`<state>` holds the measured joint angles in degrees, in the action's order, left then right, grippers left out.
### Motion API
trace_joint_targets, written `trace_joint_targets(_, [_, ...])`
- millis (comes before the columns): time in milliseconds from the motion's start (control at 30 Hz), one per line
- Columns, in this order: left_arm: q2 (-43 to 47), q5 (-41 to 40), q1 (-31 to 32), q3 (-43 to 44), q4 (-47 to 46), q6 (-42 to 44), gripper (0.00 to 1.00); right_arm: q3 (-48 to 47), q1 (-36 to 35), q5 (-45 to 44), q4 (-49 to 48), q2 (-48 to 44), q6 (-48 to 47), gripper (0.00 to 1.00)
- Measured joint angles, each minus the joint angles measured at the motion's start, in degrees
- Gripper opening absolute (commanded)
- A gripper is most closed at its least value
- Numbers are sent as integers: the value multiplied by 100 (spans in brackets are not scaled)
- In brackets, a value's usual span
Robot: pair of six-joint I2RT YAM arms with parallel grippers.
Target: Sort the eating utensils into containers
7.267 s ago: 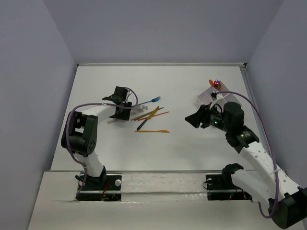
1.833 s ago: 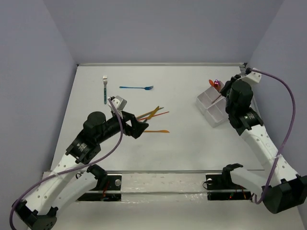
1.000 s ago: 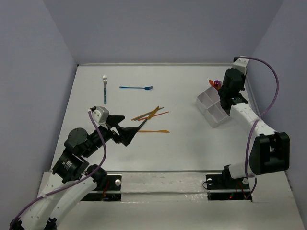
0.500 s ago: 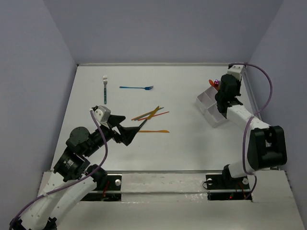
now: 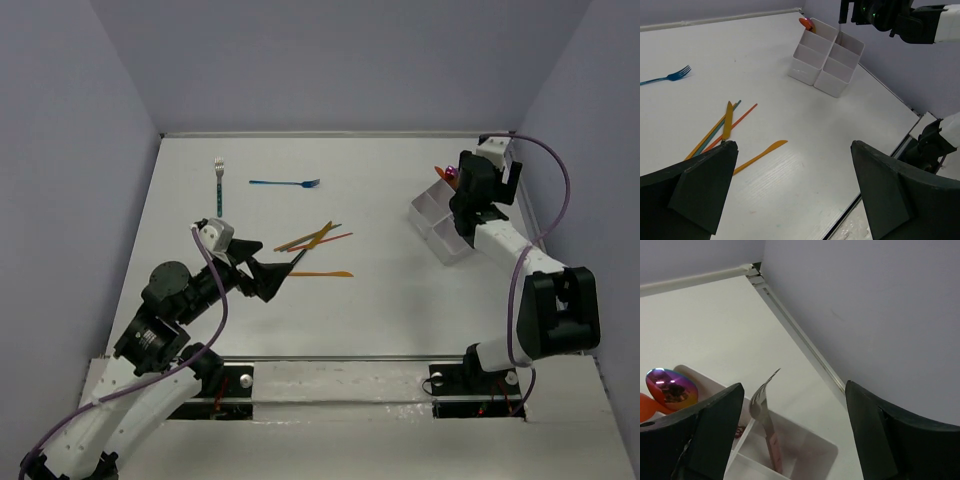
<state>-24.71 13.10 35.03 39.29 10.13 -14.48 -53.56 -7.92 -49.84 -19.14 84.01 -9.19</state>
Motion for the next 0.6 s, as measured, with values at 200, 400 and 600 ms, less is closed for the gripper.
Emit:
trace_joint_targets(200, [-114,-162,0,0,11,0,99,-389,2,173,822,-90,428,100])
trace_joint_targets(400, [-474,-492,0,13,48,-55,99,-914,2,623,1982,-476,1115,100])
trace_joint_targets(600, [-1469,-1150,0,372,181,-286,87,-1019,-157,1641,2922,-1735,2085,100])
